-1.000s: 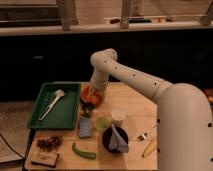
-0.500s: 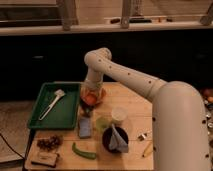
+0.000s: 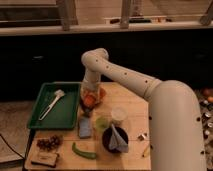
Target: Place apple in metal cup
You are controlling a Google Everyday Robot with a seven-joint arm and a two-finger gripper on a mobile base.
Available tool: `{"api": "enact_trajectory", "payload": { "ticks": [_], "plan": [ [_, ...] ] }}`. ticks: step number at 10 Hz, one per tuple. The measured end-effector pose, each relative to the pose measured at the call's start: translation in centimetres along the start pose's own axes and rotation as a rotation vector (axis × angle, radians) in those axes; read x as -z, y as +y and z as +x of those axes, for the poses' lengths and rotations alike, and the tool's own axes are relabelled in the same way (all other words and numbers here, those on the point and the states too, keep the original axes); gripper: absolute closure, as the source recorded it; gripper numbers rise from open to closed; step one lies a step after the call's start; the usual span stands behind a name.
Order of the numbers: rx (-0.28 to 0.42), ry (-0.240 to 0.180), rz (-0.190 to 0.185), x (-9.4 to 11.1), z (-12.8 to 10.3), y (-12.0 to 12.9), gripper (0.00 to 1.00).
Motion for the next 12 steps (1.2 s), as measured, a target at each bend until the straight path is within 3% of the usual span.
{"api": "enact_trajectory", "payload": {
  "ticks": [1, 4, 12],
  "plan": [
    [0.005, -0.004, -0.002, -0.07, -0.04, -0.14, 0.49],
    [0.008, -0.008, -0.005, 0.0, 0.12, -0.05, 0.22],
    [0.012, -0.015, -0.007, 0.21, 0.4, -0.26, 0.2]
  ]
}}
